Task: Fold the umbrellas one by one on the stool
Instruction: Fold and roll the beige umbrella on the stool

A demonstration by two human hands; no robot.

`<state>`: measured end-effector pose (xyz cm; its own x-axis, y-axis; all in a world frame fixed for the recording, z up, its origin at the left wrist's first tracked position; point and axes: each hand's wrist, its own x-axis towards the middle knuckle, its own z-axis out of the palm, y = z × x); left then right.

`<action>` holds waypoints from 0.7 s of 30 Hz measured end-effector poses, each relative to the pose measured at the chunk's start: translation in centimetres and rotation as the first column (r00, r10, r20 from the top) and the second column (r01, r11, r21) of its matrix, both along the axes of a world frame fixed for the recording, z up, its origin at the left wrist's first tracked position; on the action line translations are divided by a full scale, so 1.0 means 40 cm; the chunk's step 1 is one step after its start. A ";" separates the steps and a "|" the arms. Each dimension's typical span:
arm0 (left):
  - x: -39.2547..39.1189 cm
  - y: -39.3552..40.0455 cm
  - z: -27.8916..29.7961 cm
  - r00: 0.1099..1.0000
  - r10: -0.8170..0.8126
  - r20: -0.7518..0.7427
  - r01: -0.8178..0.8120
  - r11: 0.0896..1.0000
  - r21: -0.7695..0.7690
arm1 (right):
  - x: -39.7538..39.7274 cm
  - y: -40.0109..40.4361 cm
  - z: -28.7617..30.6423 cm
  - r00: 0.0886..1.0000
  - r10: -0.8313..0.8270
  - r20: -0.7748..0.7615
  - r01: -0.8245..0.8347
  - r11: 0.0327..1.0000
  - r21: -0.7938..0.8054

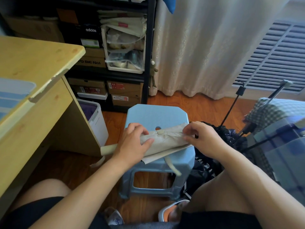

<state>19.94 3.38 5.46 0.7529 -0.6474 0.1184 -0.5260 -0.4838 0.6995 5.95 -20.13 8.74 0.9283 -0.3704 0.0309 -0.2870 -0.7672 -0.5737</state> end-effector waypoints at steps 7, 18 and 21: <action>0.015 0.016 -0.002 0.988 0.076 -0.136 -0.081 0.996 -0.034 | -0.040 -0.042 0.003 0.981 -0.041 -0.189 0.043 0.999 0.008; 0.008 0.013 -0.010 0.979 0.157 -0.131 -0.170 0.981 -0.091 | 0.008 -0.035 -0.037 0.987 -0.158 -0.027 0.159 0.986 0.044; -0.005 -0.005 -0.009 0.973 0.208 -0.105 -0.216 0.974 -0.069 | 0.022 -0.036 -0.053 0.971 -0.221 -0.087 0.221 0.975 -0.007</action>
<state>19.74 3.17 5.12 0.8822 -0.4635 0.0834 -0.3459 -0.5176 0.7826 6.85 -21.59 6.64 0.8225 -0.5668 -0.0473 -0.4981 -0.6776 -0.5411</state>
